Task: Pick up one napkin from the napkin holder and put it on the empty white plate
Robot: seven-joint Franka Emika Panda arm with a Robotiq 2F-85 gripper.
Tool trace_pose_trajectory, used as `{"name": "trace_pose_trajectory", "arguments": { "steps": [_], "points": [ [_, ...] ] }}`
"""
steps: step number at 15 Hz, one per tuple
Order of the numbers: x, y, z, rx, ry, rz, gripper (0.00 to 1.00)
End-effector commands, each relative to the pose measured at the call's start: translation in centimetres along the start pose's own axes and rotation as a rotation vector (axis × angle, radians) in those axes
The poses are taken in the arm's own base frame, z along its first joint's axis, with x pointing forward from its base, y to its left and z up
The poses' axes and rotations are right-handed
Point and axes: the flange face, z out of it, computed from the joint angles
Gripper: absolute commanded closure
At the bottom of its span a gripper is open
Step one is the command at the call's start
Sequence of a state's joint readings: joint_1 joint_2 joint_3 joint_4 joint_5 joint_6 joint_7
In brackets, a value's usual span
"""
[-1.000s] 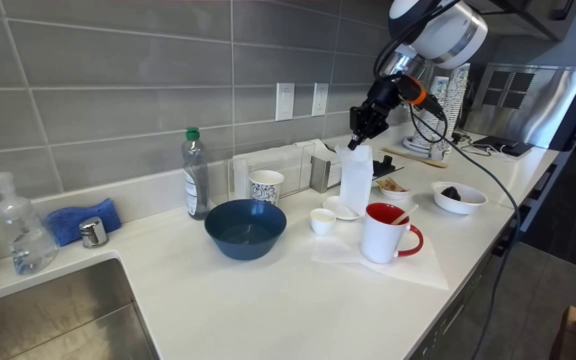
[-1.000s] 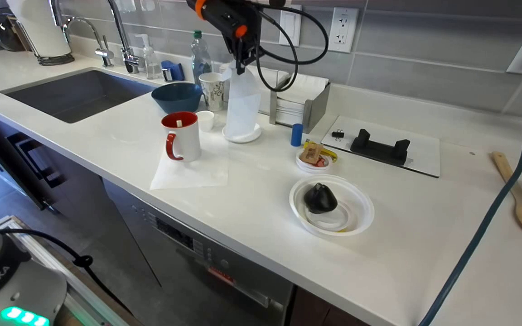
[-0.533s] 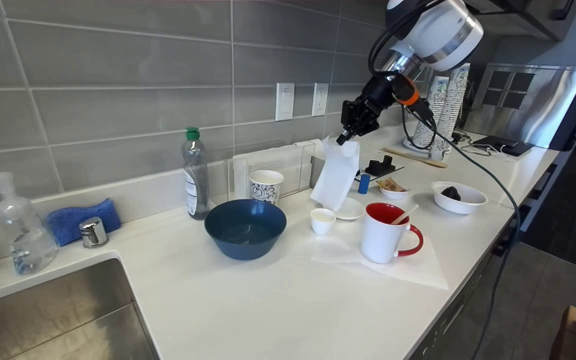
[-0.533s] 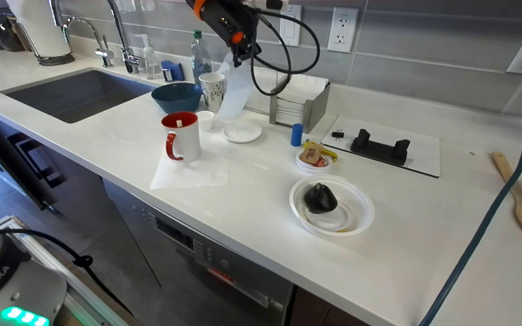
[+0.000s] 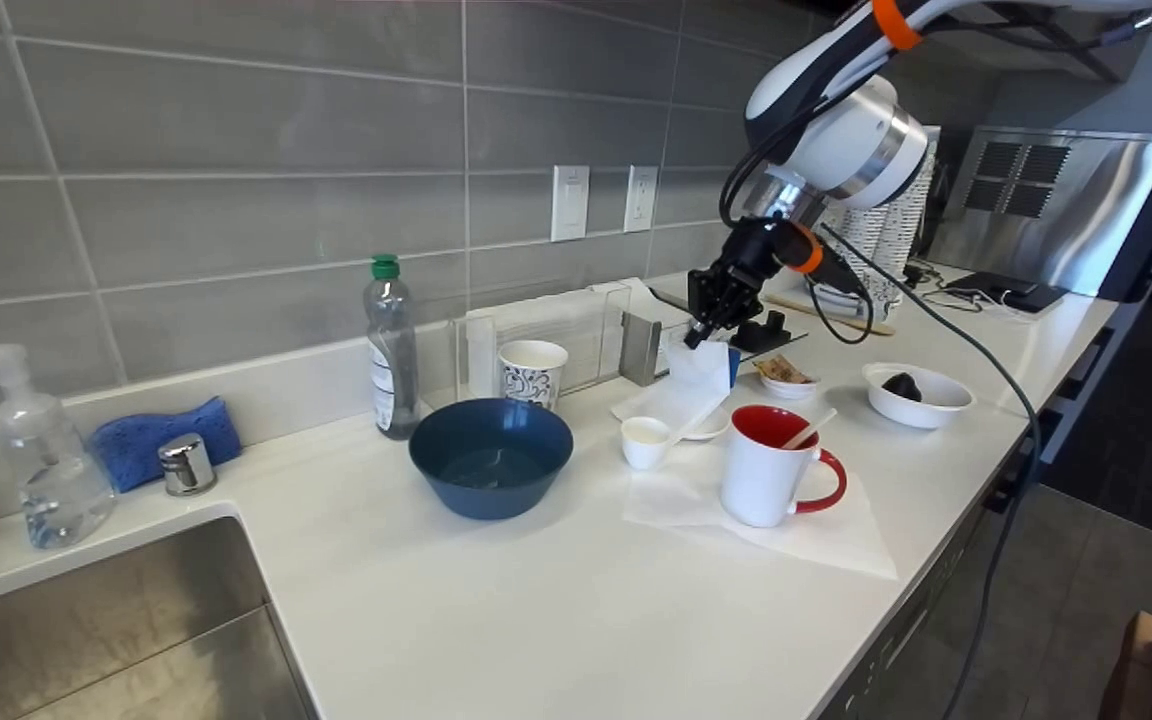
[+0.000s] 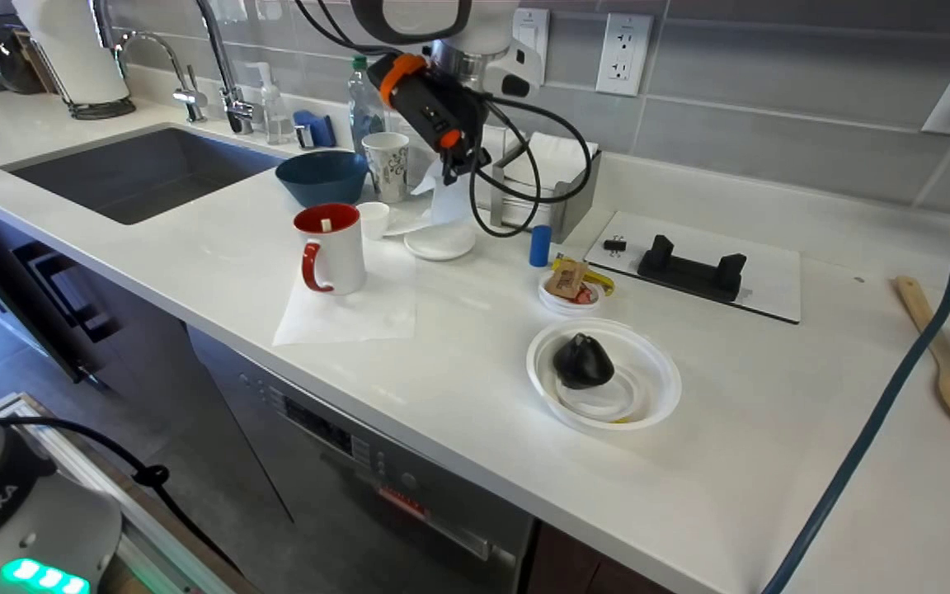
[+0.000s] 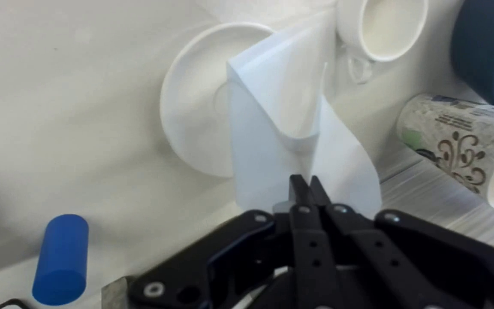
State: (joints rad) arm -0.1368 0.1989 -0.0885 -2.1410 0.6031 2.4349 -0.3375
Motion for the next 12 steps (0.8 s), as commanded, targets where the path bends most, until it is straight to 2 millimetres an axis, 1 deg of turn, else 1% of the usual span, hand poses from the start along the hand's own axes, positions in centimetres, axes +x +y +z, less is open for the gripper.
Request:
{"name": "trace_pose_trajectory", "arguments": {
  "steps": [1,3,5,8,12],
  "points": [
    [0.9,1.2,2.8,-0.057,-0.008,0.007,1.00],
    [1.0,1.8,4.2,-0.088,-0.021,-0.007,1.00],
    [1.0,2.0,5.2,-0.114,-0.035,-0.022,1.00],
    [1.2,1.8,6.0,-0.134,-0.048,-0.043,1.00],
    [1.2,0.9,6.4,-0.139,-0.068,-0.074,1.00]
  ]
}}
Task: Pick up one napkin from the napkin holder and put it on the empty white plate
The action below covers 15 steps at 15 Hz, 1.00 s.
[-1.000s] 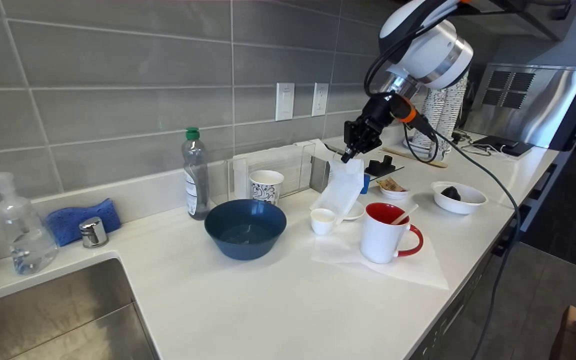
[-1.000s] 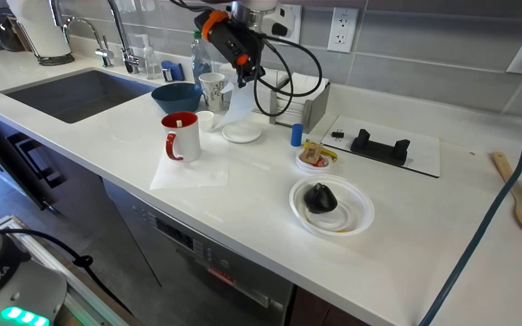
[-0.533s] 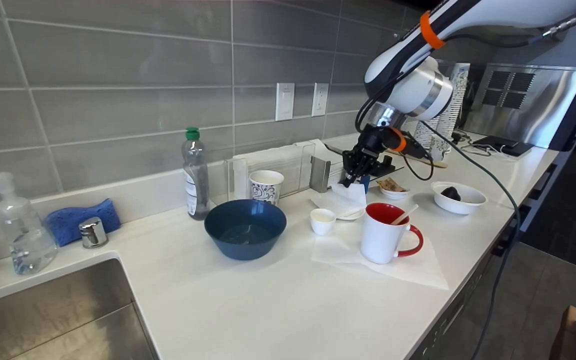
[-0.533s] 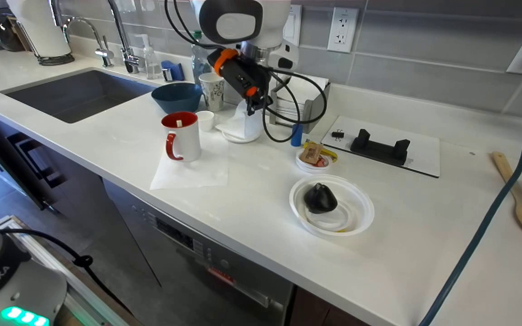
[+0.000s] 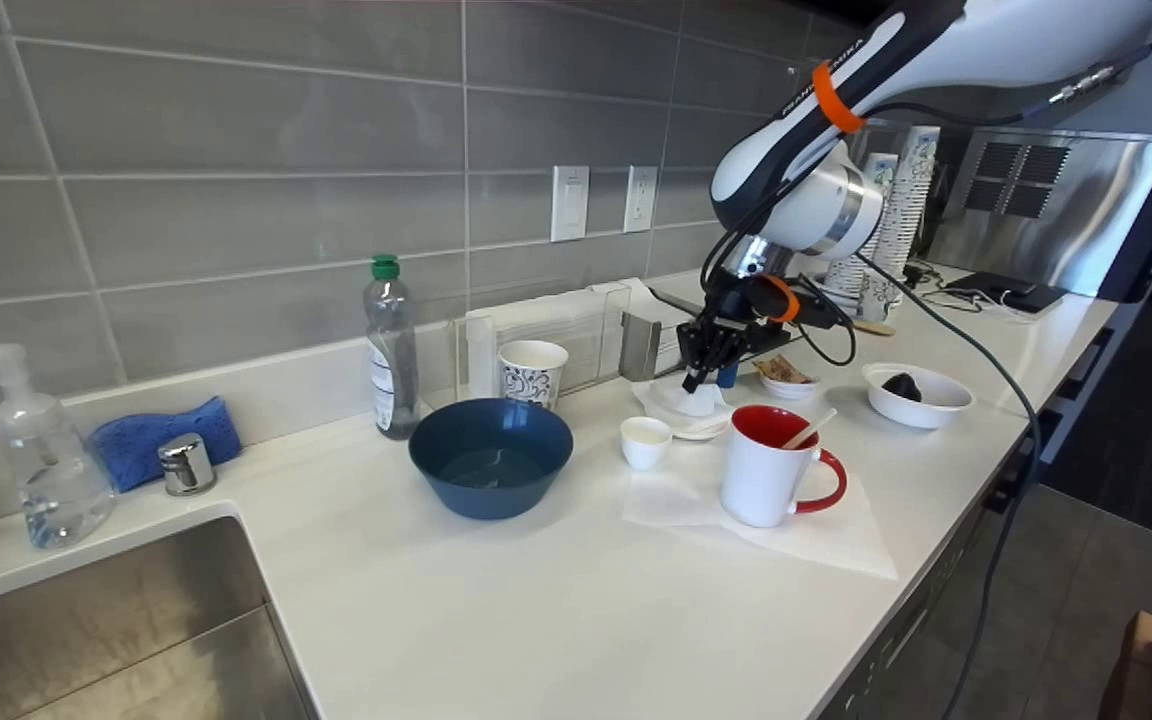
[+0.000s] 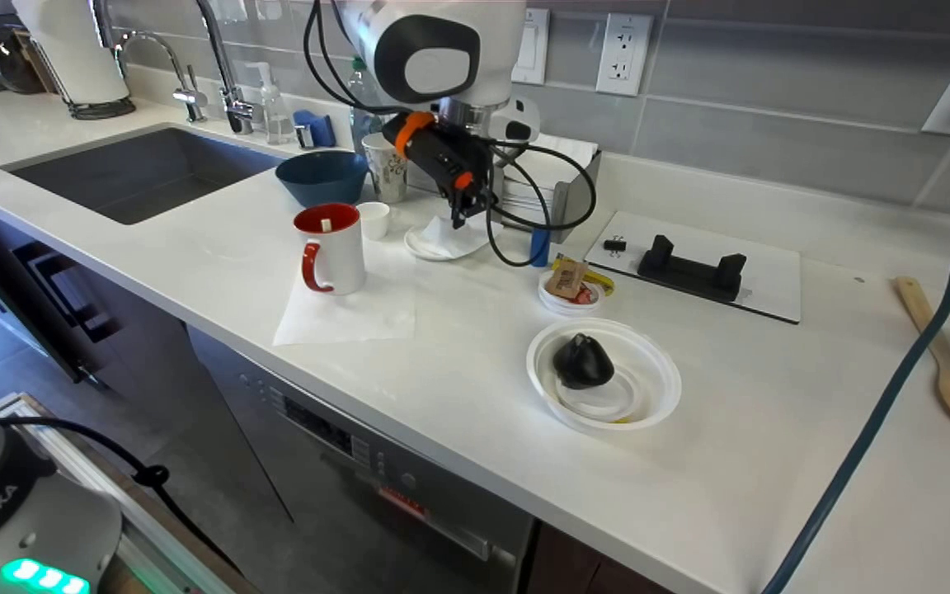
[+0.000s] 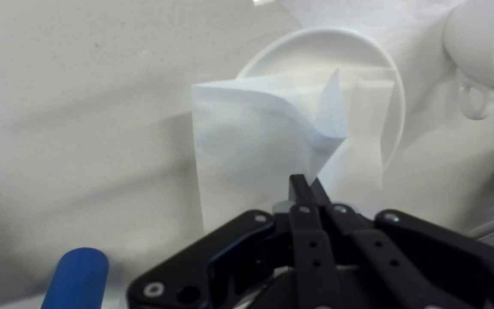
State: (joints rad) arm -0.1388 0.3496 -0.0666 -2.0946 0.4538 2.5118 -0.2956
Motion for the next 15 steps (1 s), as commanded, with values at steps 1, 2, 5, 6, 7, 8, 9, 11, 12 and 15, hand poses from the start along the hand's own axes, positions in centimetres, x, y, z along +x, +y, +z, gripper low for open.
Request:
{"name": "trace_pose_trajectory", "arguments": {
  "steps": [1,2,5,6,7,8,9,11,12,15],
  "points": [
    [0.7,-0.8,0.2,-0.015,-0.015,-0.014,0.87],
    [0.7,-0.9,0.3,-0.012,-0.020,-0.018,0.72],
    [0.6,-1.3,0.4,-0.008,-0.039,-0.028,0.53],
    [0.4,-1.5,0.4,-0.007,-0.047,-0.030,0.46],
    [0.3,-1.6,0.4,-0.005,-0.057,-0.030,0.38],
    [0.2,-1.7,0.3,-0.003,-0.065,-0.034,0.32],
    [0.1,-1.9,-0.1,0.002,-0.065,-0.040,0.24],
    [-0.1,-2.3,-1.3,0.005,-0.059,-0.044,0.12],
    [-0.2,-2.5,-2.1,0.007,-0.050,-0.049,0.04],
    [-0.8,-2.8,-6.2,-0.023,-0.016,-0.084,0.00]
  ]
}}
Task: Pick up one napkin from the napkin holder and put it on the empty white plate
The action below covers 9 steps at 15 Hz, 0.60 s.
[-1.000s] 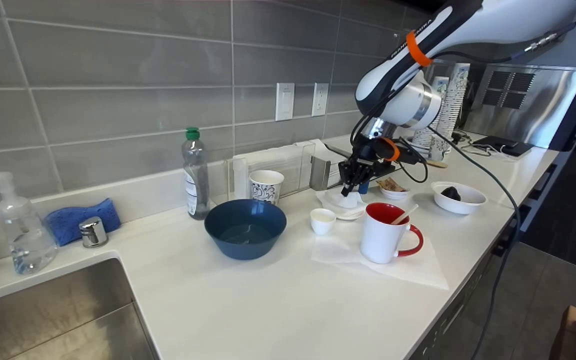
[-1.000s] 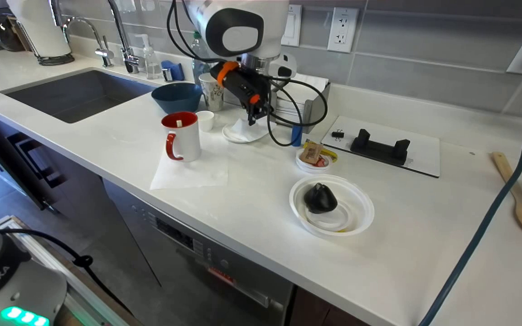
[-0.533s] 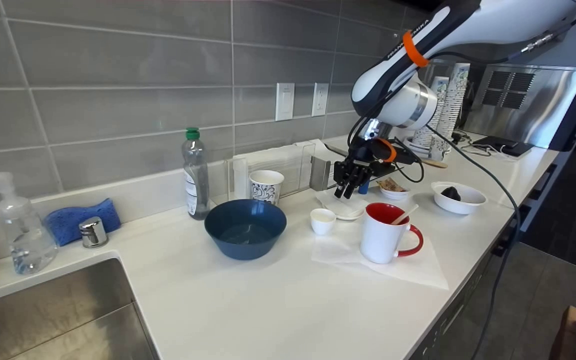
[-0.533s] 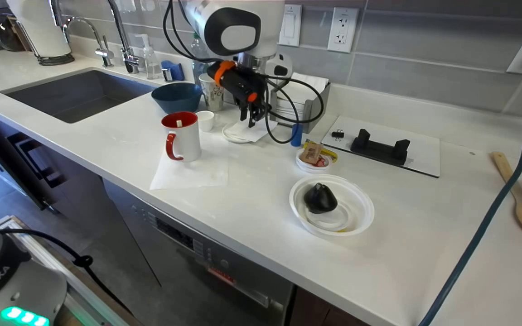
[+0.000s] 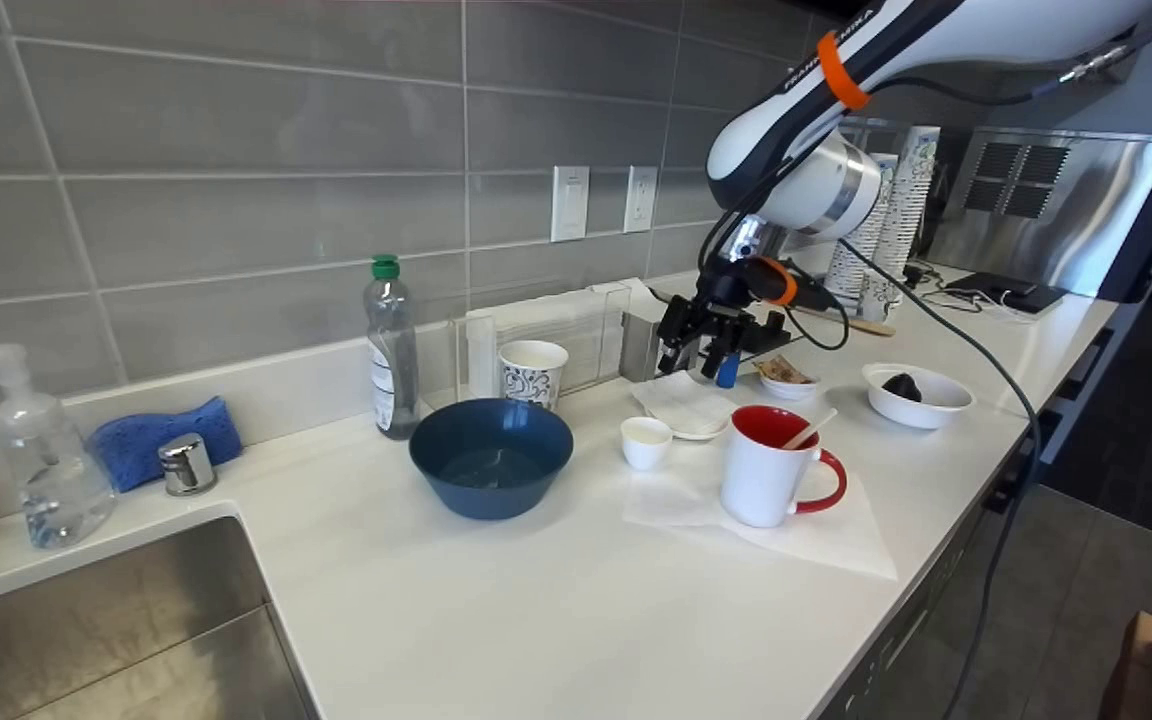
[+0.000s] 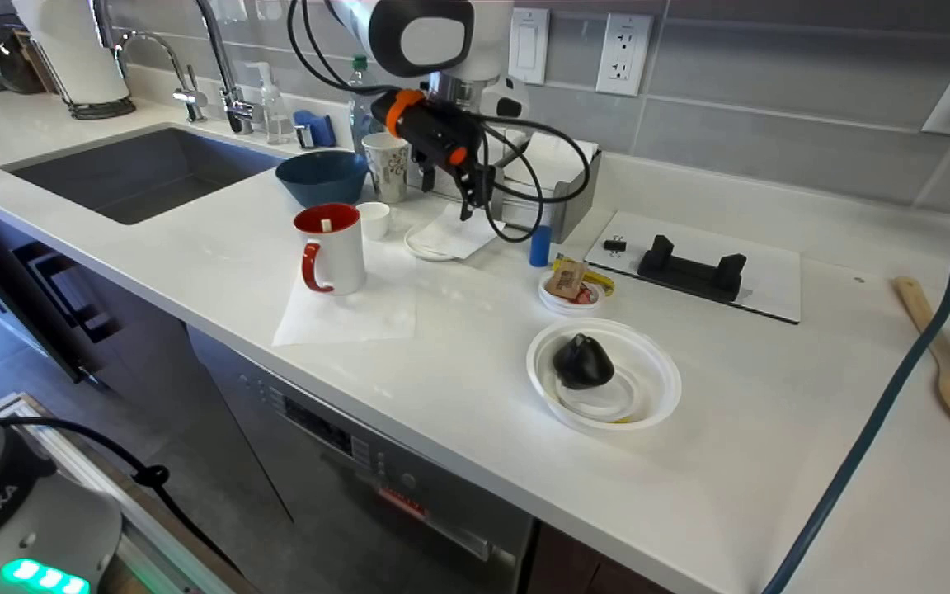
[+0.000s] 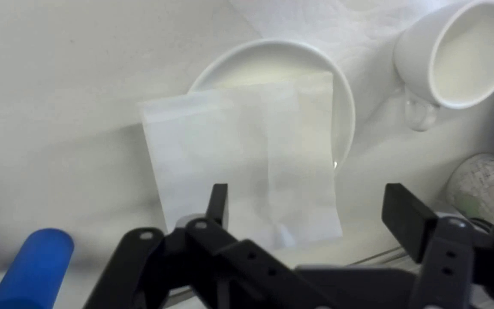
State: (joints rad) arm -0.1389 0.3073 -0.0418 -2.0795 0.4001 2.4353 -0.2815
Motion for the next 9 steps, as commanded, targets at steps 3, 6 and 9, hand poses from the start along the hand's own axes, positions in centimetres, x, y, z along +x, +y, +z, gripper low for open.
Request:
{"name": "trace_pose_trajectory", "arguments": {
  "steps": [3,6,9],
  "points": [
    [-2.8,-0.8,-9.0,-0.061,0.064,-0.141,0.00],
    [-4.9,0.0,-13.4,-0.103,0.131,-0.227,0.00],
    [-3.9,0.3,-13.9,-0.085,0.126,-0.211,0.00]
  ]
}}
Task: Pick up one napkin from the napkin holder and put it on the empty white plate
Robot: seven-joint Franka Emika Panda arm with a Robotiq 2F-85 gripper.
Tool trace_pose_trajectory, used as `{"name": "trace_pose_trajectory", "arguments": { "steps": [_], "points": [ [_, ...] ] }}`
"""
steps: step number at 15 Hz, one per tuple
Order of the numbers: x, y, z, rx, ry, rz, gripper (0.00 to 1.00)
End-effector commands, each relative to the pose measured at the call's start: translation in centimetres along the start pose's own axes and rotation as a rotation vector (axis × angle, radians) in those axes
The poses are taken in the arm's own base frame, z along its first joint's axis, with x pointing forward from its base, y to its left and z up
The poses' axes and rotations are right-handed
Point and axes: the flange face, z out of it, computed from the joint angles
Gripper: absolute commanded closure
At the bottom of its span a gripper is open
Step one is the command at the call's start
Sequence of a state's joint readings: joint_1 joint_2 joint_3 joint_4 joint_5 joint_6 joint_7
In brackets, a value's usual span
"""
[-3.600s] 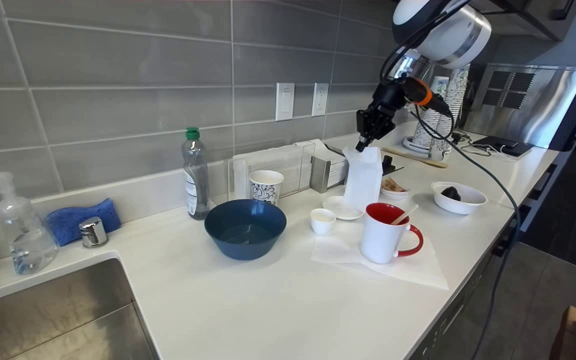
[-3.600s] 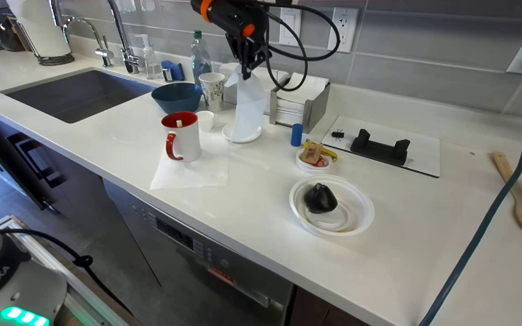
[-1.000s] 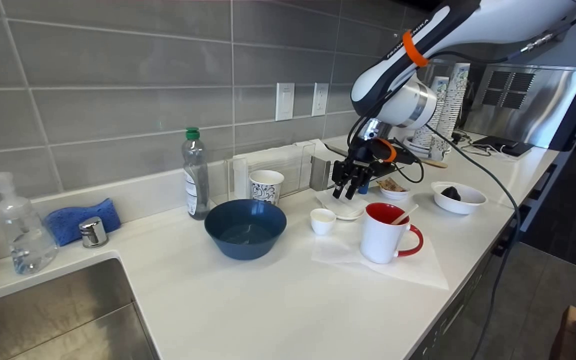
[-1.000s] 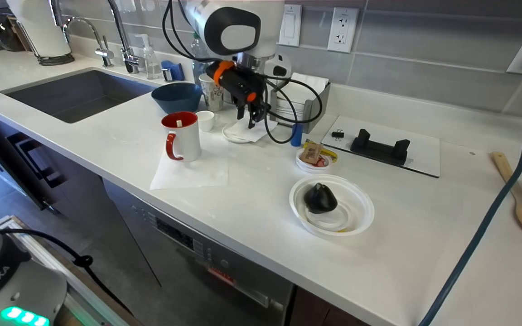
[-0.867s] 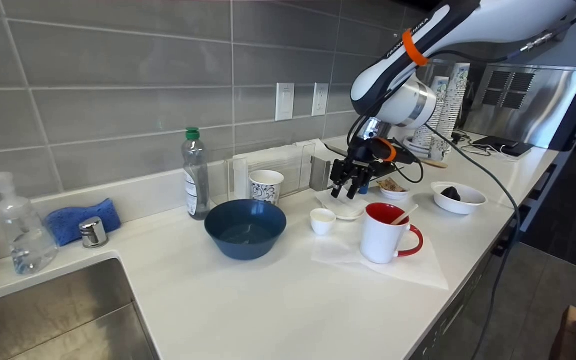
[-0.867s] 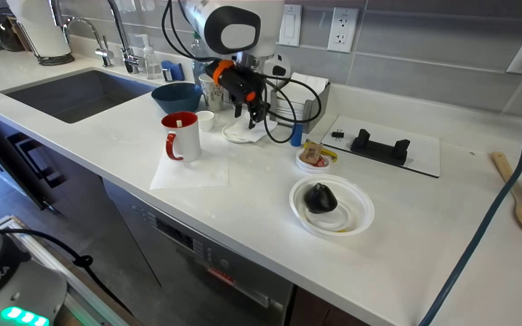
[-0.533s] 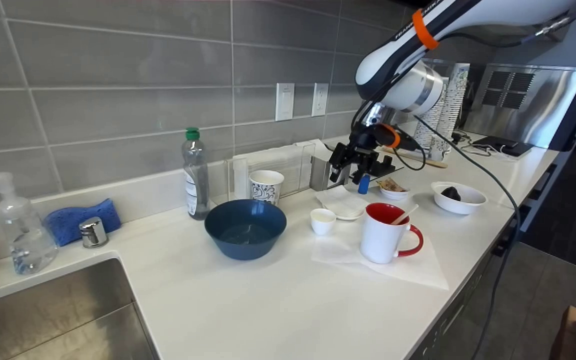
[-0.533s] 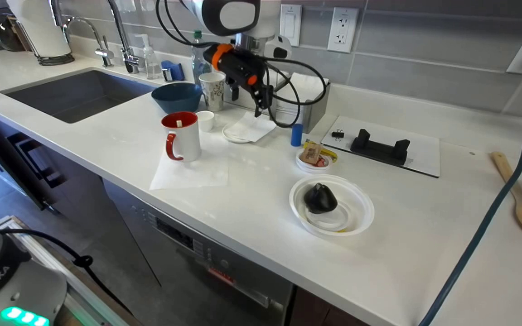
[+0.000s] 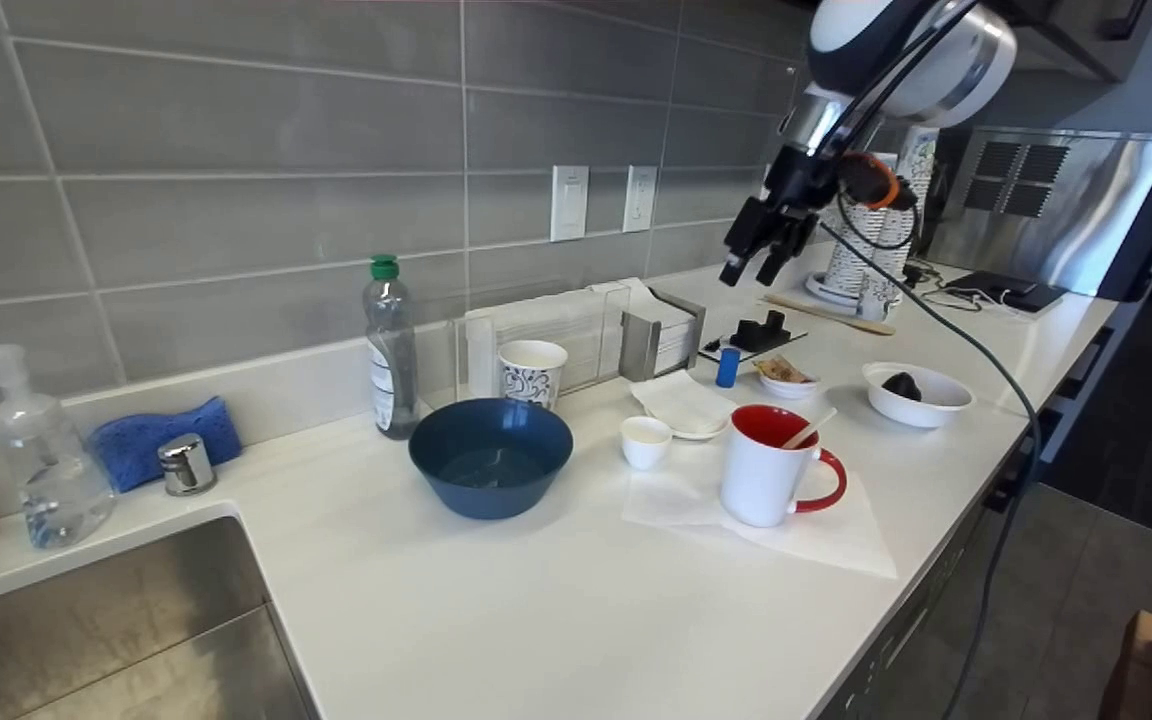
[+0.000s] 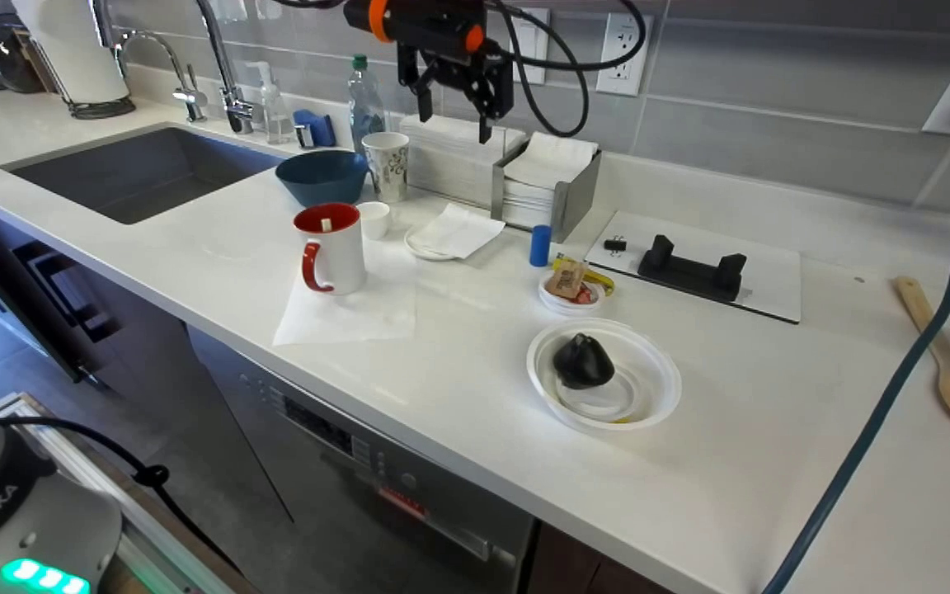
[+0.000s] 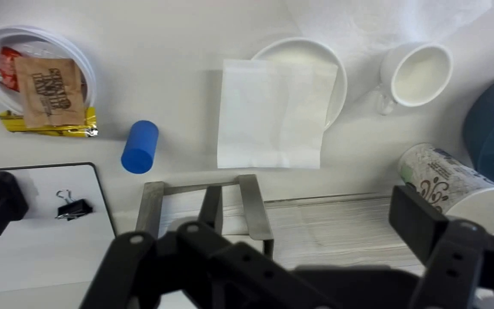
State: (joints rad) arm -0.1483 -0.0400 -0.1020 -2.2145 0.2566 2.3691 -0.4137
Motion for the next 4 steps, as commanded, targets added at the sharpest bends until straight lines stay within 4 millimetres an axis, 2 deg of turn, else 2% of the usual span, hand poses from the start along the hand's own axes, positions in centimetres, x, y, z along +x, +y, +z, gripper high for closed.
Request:
{"name": "trace_pose_trajectory", "arguments": {
  "steps": [1,2,4],
  "points": [
    [-0.46,0.34,-1.09,0.000,0.008,0.002,0.00],
    [-0.50,0.47,-1.45,-0.001,0.014,0.005,0.00],
    [-0.39,0.17,-0.74,0.002,0.003,0.000,0.00]
  ]
}}
